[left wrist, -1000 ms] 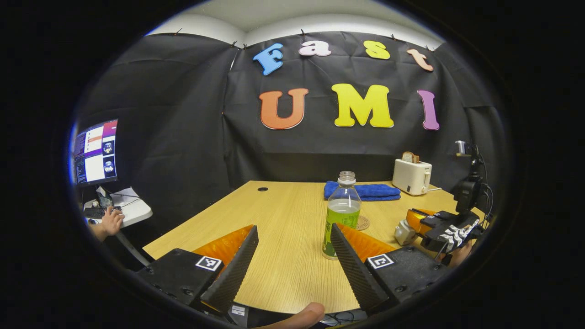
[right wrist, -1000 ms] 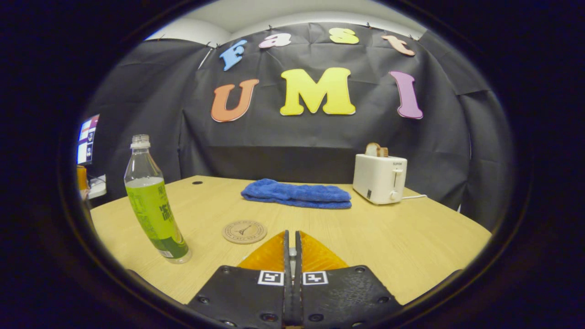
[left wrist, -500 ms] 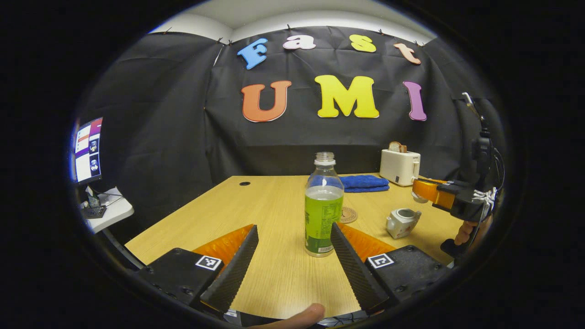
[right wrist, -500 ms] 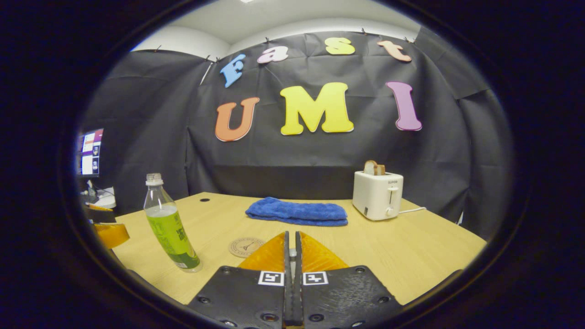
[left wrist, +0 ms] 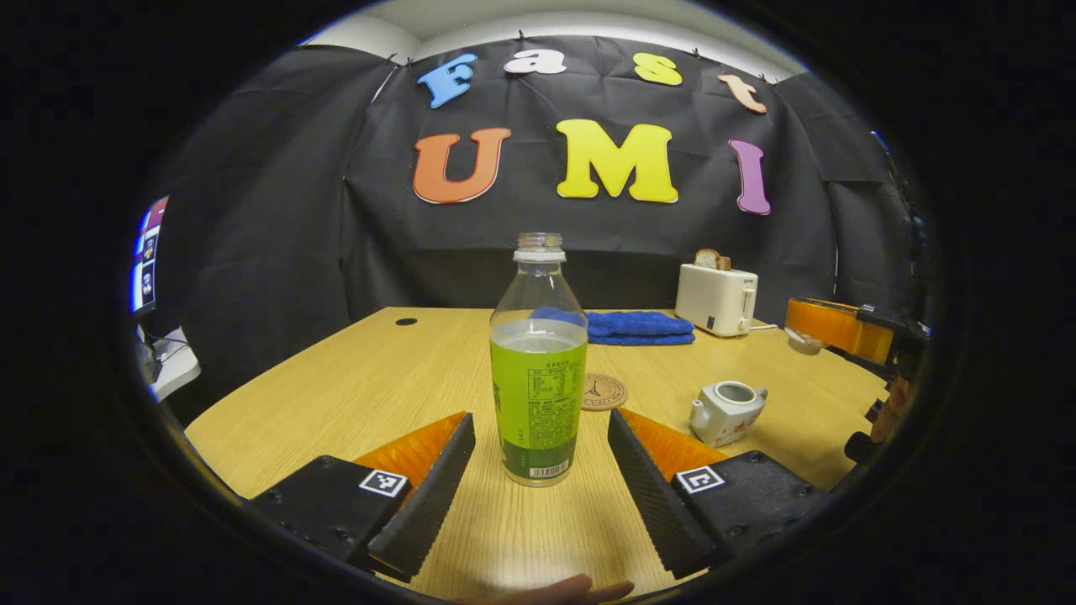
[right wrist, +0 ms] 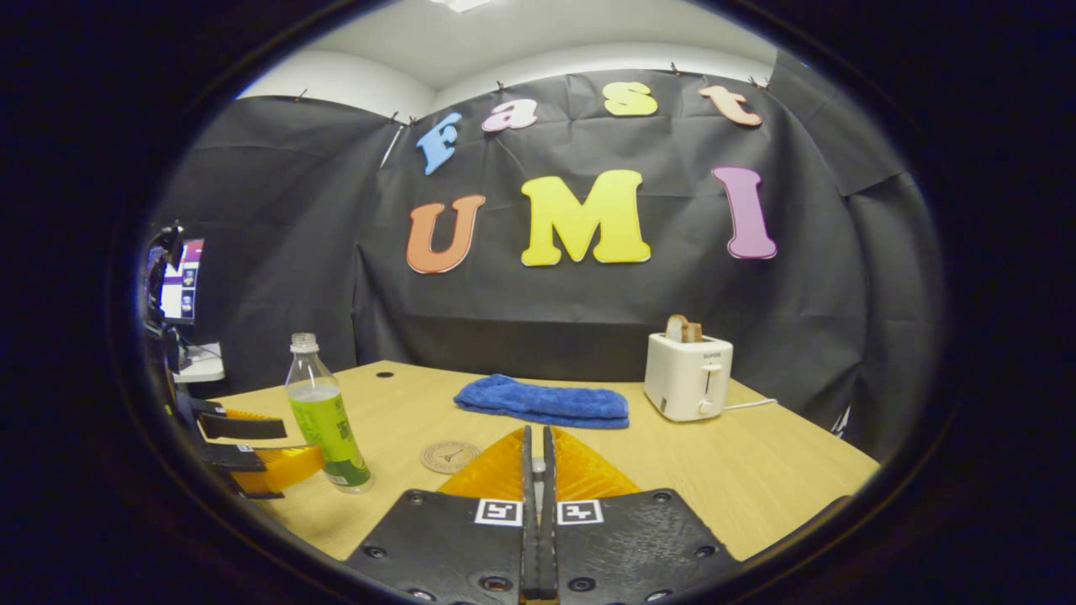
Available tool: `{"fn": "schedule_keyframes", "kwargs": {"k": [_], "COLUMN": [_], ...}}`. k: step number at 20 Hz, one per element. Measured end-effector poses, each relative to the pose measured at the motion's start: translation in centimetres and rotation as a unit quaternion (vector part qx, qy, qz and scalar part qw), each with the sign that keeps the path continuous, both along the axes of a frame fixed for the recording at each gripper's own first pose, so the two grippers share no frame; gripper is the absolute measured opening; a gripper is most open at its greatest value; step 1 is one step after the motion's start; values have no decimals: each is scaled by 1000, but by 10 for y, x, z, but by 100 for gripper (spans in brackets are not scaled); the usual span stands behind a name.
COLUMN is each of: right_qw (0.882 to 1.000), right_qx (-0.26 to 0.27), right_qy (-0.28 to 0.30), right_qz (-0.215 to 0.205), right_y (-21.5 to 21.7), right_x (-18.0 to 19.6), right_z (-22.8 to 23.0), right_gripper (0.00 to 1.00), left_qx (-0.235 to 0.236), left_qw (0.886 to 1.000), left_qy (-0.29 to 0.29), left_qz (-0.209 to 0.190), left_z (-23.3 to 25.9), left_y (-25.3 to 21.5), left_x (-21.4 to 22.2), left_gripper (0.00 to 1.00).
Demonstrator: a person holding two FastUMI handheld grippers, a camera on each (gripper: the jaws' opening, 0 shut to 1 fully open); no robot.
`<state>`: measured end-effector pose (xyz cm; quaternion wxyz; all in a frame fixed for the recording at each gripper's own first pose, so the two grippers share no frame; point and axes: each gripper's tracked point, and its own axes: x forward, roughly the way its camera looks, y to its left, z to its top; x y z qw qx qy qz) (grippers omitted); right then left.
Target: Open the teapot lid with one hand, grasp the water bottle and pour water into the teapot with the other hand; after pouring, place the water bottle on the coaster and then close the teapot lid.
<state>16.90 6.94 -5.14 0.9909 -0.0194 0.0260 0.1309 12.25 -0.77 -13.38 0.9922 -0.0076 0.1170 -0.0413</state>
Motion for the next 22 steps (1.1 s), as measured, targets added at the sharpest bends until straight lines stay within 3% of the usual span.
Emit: {"fn": "schedule_keyframes", "kwargs": {"k": [12,13,16,22], "right_qw": [1000,1000,1000,1000], "right_qx": [2,3,4,2], "right_qy": [4,6,10,17], "right_qz": [13,14,13,3], "right_y": [7,9,10,3], "right_x": [-9,-10,-12,-18], "right_z": [-12,-13,-18,-21], "right_gripper": [1,0,0,0], "left_qx": [-1,-2,6,39], "left_qw": [1000,1000,1000,999], "left_qy": [-21,-23,-29,4], "left_qz": [7,1,-8,6], "left_z": [-5,-4,-4,-4], "left_y": [5,3,4,19], "left_x": [41,40,38,22], "left_gripper": [99,98,79,77]}}
